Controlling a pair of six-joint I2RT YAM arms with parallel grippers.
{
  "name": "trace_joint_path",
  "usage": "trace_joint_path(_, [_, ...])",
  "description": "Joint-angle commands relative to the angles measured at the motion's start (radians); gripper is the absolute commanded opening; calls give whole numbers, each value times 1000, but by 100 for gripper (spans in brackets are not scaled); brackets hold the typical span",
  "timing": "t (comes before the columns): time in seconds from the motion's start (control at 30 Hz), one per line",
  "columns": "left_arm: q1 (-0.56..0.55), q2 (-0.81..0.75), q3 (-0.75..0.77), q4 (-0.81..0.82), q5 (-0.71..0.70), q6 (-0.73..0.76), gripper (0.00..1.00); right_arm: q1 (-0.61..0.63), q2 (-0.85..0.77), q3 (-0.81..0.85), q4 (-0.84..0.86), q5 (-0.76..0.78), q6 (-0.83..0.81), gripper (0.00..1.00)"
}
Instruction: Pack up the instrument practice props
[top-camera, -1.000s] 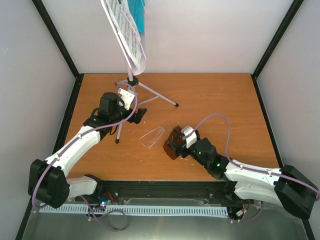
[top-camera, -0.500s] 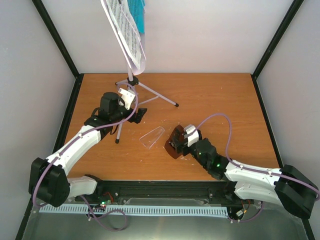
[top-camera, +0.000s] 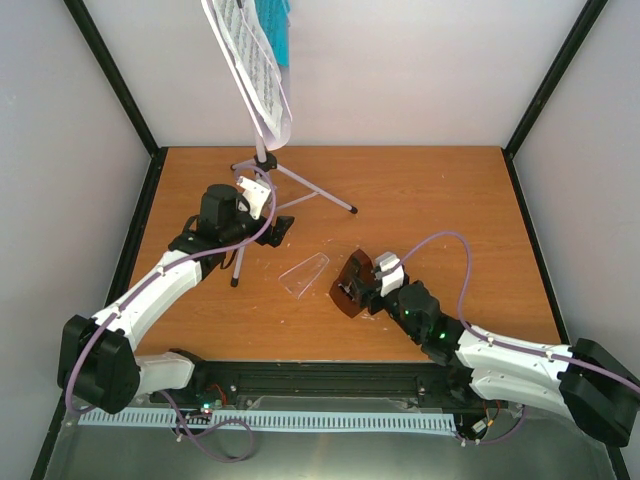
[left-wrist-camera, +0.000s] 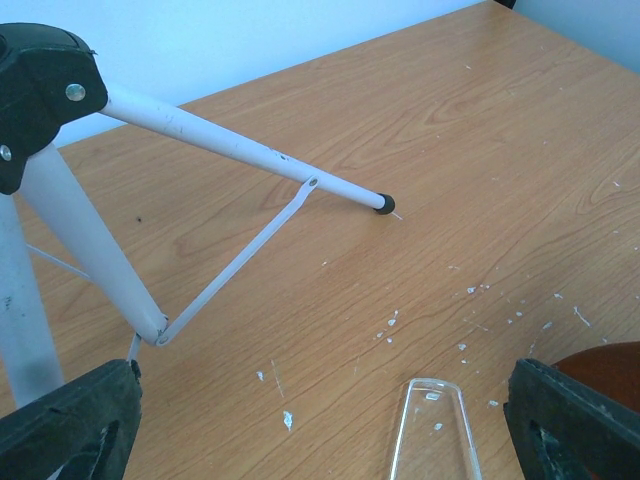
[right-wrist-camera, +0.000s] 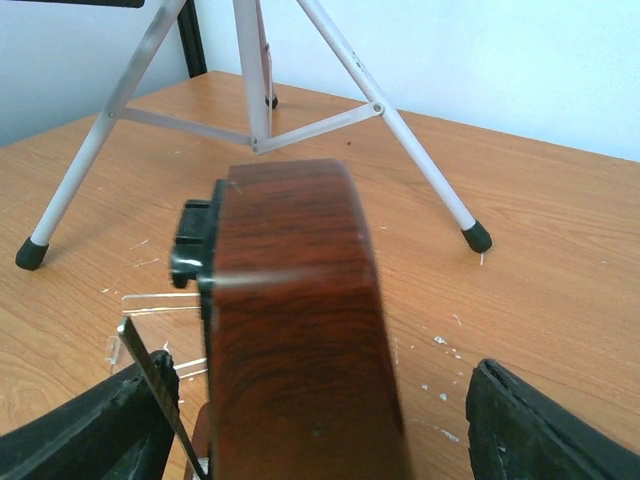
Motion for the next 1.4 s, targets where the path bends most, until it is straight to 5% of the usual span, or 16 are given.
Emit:
trace_joint_path(0.0, [-2, 10, 11, 22, 8, 23, 99, 9, -8, -8, 13, 18, 11, 75])
trace_joint_path(0.63, [-2, 7, 6, 26, 2, 22, 99, 10, 40, 12, 21, 7, 38, 61])
trace_joint_path(1.37, [-2, -4, 1, 31, 0, 26, 100, 9, 104, 64, -31, 23, 93, 61])
